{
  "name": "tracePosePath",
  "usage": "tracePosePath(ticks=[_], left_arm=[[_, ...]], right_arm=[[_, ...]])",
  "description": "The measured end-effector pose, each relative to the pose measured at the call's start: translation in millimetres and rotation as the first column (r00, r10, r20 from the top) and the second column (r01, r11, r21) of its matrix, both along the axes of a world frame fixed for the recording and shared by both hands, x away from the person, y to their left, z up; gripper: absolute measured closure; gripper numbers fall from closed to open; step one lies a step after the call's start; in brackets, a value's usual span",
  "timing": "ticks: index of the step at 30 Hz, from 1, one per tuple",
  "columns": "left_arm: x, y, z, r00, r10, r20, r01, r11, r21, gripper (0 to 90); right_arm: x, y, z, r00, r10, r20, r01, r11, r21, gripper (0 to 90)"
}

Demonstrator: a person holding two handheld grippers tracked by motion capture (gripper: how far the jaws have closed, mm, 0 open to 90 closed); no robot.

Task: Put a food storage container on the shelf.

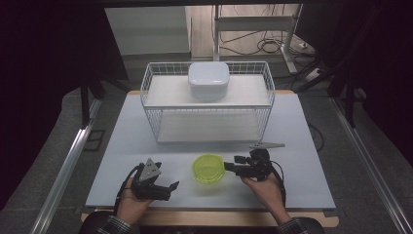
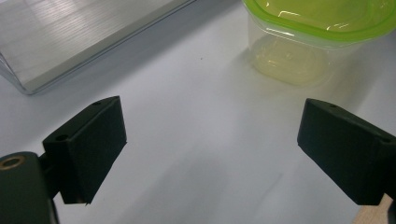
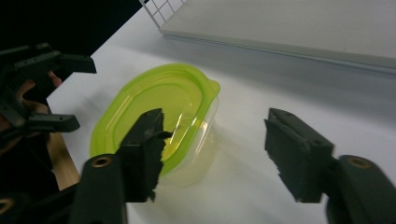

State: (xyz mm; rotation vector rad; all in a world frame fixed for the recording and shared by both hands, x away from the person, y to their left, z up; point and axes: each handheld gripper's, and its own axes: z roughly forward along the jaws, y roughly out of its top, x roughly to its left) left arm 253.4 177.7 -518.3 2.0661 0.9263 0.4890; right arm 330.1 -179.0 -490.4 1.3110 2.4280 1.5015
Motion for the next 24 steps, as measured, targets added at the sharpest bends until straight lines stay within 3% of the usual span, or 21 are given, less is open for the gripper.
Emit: tracePosePath(ticks=[5, 8, 14, 19, 24], left_arm=[[0.1, -2.0, -1.1, 1.0000, -0.007, -0.002, 0.007, 0.9999, 0.010, 7.9], [0.3, -3.2, -1.8, 0.9999, -0.012, -0.006, 0.013, 0.9998, 0.018, 7.9], [0.3, -4.8, -2.9, 0.9998, -0.018, -0.008, 0.018, 0.9993, 0.031, 7.8], [0.5, -5.6, -3.6, 0.9997, -0.022, -0.010, 0.023, 0.9989, 0.041, 7.8], [0.1, -7.1, -3.9, 0.9995, -0.030, -0.008, 0.030, 0.9982, 0.052, 7.8]], right_arm=[[5.6, 2.4, -3.0, 0.9955, -0.010, -0.094, 0.015, 0.999, 0.050, 47.5], [9.4, 3.6, -5.5, 0.9927, -0.018, -0.119, 0.023, 0.999, 0.043, 51.1], [19.4, 5.0, -10.6, 0.9792, 0.000, -0.203, 0.022, 0.994, 0.105, 56.7], [23.7, 10.2, -14.6, 0.9689, 0.035, -0.245, -0.001, 0.990, 0.138, 63.1], [24.7, 14.0, -15.7, 0.9625, 0.042, -0.268, -0.005, 0.991, 0.137, 71.1]])
